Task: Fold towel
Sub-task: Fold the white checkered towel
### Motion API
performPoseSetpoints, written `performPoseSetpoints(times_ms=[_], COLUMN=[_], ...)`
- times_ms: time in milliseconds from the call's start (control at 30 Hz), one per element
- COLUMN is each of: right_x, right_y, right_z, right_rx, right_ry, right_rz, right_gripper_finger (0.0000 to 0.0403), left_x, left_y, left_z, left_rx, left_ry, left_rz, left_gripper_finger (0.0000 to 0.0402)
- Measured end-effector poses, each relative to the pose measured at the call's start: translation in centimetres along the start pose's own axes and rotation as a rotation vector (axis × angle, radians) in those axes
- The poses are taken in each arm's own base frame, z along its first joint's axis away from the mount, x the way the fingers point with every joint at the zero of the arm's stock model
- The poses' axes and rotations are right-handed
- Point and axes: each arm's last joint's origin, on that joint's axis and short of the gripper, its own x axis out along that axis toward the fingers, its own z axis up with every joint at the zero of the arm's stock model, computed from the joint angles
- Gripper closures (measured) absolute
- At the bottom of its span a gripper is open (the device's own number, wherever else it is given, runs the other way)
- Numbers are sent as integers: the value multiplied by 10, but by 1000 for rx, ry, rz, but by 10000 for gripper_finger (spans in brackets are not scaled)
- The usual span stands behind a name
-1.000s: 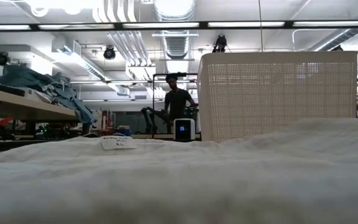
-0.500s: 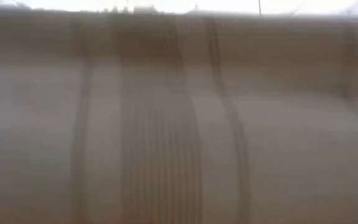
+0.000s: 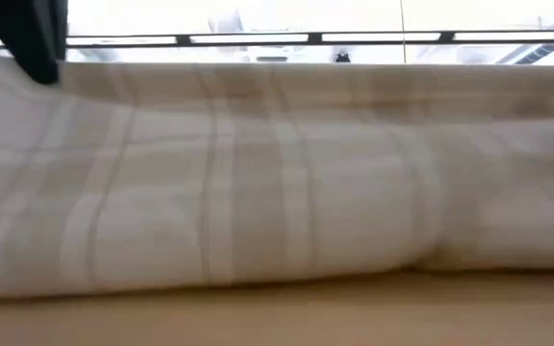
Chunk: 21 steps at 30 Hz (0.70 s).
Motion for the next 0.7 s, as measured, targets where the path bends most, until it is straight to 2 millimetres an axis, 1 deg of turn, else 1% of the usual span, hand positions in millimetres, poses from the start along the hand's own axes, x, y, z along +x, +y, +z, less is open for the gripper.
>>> performPoseSetpoints(times_ms=[133, 300, 400, 500, 600, 700], right_x=[-12, -19, -20, -20, -18, -14], right_y=[-23, -55, -74, -92, -106, -121], right_z=[4, 11, 15, 19, 26, 32], right_rx=[39, 100, 111, 104, 84, 77], right_ry=[-22, 18, 46, 53, 47, 63], right_rz=[-17, -29, -56, -110, -127, -157], right_gripper_finger=[403, 403, 403, 403, 403, 403], left_x=[5, 8, 12, 21, 29, 41], left_y=[18, 39, 57, 72, 91, 108], left_z=[3, 9, 9, 2, -8, -17], left_rx=[51, 100, 94, 90, 75, 43], left_ry=[60, 48, 71, 91, 101, 88], left_rz=[100, 167, 199, 248, 296, 291], left_gripper_finger=[401, 401, 401, 401, 402, 401])
